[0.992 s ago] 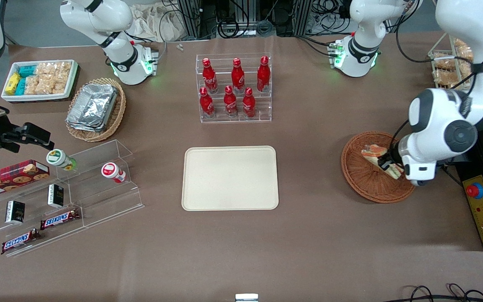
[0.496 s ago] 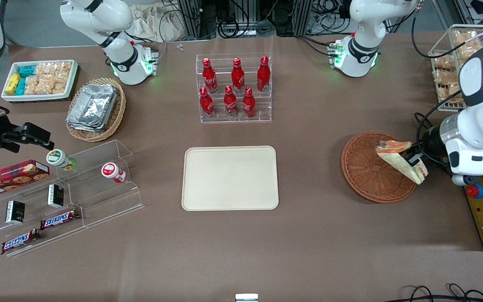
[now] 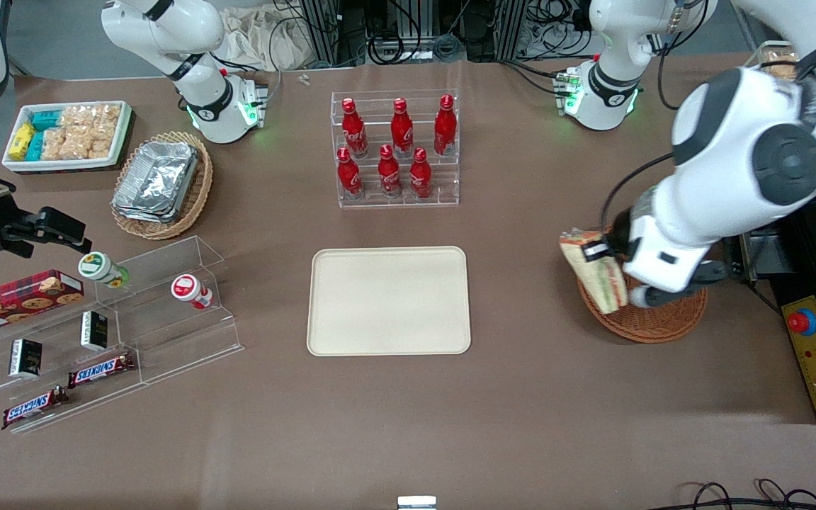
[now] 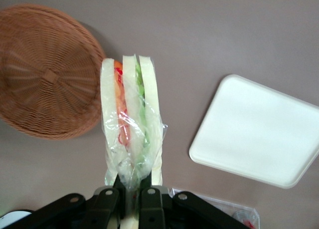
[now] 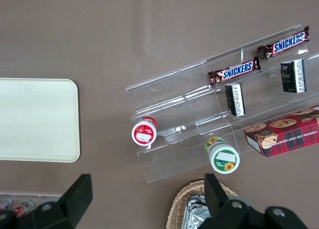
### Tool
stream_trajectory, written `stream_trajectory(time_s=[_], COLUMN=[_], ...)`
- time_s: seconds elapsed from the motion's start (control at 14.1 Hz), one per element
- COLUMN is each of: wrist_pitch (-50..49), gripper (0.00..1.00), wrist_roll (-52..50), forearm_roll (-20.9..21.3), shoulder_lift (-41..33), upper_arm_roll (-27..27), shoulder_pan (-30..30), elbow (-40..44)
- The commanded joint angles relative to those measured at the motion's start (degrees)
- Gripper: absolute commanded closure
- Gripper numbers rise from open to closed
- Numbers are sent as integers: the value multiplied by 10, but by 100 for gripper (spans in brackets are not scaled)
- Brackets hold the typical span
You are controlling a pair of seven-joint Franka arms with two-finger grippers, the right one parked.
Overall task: Place sandwich from basket to tray
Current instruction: 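Carry the sandwich over the cream tray with the left gripper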
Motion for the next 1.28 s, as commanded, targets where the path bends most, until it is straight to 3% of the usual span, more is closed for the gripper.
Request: stream_trajectory(time_s=[0.0,0.57,0.78,1.2], wrist_pitch=[-15,118,172,230], gripper=[100,100,100,100], wrist_roll=[9,6,2,9], forearm_roll=[2,8,59,100], shoulder_lift=[41,167,216,284], upper_arm_roll=[3,4,5,5], shoulder_pan=[-59,-171,-200,-201], elbow=[38,55,52,49])
